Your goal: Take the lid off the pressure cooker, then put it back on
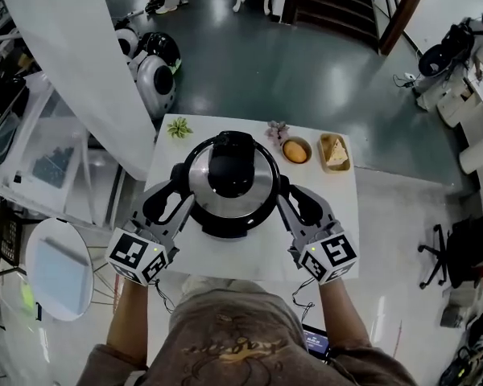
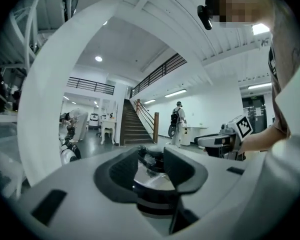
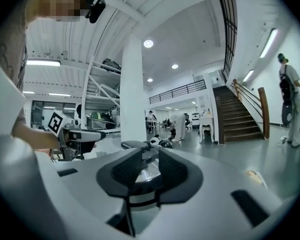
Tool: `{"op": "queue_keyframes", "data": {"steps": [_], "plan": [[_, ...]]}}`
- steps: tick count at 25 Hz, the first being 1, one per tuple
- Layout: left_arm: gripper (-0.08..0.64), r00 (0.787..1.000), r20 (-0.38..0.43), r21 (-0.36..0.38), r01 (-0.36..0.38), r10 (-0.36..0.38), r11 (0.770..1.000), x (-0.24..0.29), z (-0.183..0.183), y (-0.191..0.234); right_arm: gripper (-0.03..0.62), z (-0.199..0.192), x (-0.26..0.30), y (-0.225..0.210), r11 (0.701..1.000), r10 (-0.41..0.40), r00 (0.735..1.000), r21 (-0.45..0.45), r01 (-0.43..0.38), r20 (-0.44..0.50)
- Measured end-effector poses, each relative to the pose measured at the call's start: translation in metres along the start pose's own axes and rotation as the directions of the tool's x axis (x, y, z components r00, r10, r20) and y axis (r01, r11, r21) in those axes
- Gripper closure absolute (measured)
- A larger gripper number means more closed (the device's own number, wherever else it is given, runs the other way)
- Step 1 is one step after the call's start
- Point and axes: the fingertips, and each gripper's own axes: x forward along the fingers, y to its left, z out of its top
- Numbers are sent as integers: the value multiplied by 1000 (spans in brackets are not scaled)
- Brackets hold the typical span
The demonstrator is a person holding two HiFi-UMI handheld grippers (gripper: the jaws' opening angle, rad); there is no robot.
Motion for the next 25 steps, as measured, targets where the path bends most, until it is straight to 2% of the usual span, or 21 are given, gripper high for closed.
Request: {"op": "queue_keyframes", "data": {"steps": [6,9,16,25], "plan": [[508,992,-4,-37,-124,124,992,-29,-30,-20,587,-25,-26,9,1000,23,1000,17,-23,-15],[554,987,17,-70,-160,162,985,-46,-37,-27,597,-40,-36,20,999,17,999,40,-16,-39],[554,985,-6,-109,-169,170,980,-79,-58,-47,597,-66,-61,54,996,-40,997,71,45,-70],[555,989,-26,-118,-145,142,982,-117,-67,-60,597,-73,-87,94,990,-117,992,72,121,-49]]}}
